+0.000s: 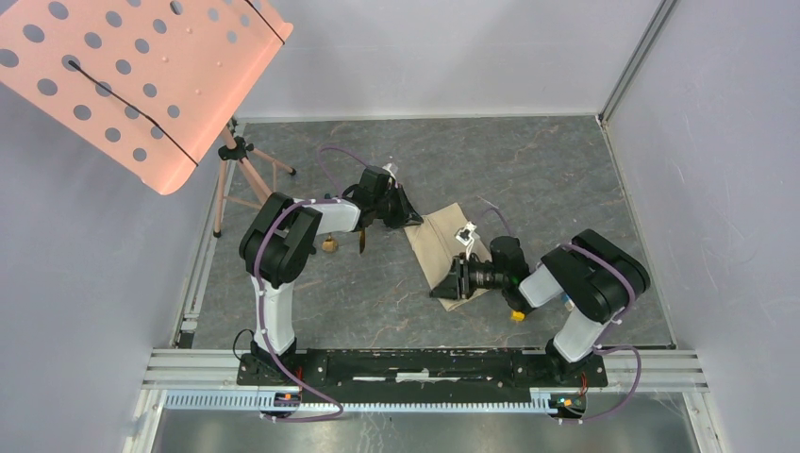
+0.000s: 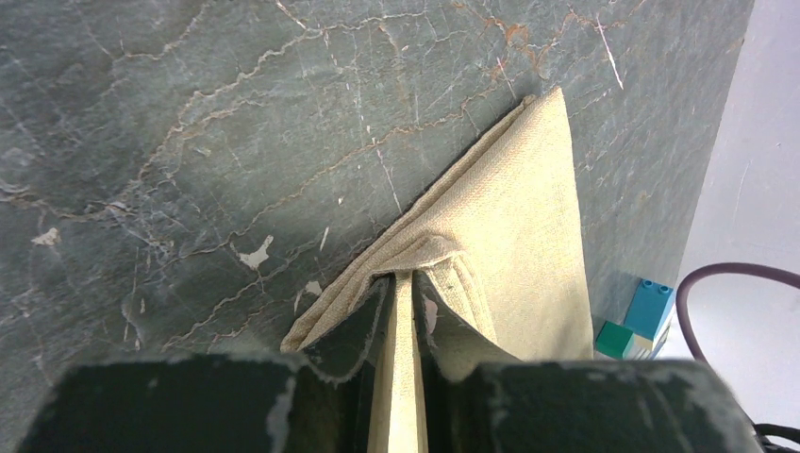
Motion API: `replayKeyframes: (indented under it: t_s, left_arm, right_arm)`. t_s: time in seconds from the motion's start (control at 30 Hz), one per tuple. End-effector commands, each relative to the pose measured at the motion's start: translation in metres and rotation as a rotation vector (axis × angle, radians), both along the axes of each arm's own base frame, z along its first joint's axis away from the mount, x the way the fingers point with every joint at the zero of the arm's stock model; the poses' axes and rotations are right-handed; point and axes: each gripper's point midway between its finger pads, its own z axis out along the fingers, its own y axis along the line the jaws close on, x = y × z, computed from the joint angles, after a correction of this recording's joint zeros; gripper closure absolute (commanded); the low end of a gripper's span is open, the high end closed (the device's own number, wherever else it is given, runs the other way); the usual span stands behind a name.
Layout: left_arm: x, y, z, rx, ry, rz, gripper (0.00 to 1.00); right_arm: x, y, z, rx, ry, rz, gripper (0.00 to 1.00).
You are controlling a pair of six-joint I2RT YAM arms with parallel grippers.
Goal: Fold the napkin into a case and place the utensils inside
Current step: Smooth out the 2/3-rectangle-folded napkin at the center of the board.
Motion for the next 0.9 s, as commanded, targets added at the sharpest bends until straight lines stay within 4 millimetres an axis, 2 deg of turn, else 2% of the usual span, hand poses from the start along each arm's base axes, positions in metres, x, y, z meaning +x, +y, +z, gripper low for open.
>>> replayKeyframes:
  t_s: [0.0, 0.13, 0.43, 0.6, 0.73, 0.87]
  left_arm:
    - [0.003, 0.012, -0.024, 0.072, 0.012, 0.008, 0.81]
    - [0.002, 0.012, -0.023, 0.072, 0.010, 0.005, 0.81]
    - [0.002, 0.012, -0.023, 0.076, 0.009, 0.003, 0.79]
    - [0.002, 0.011, -0.021, 0.073, 0.003, -0.004, 0.78]
    - [0.000, 0.006, -0.009, 0.040, -0.023, -0.036, 0.72]
    - [-0.003, 0.000, 0.020, -0.014, -0.068, -0.069, 0.66]
  right_arm:
    - [-0.024, -0.012, -0.007, -0.027, -0.002, 0.041, 0.63]
    - [-0.036, -0.022, -0.017, -0.074, 0.002, 0.059, 0.63]
    - [-0.040, -0.030, -0.007, -0.106, -0.061, 0.076, 0.62]
    - [-0.045, -0.035, -0.024, -0.146, -0.022, 0.072, 0.62]
    - [-0.049, -0.035, -0.024, -0.127, -0.006, 0.068, 0.62]
    - [-0.042, -0.033, -0.011, -0.119, -0.055, 0.055, 0.62]
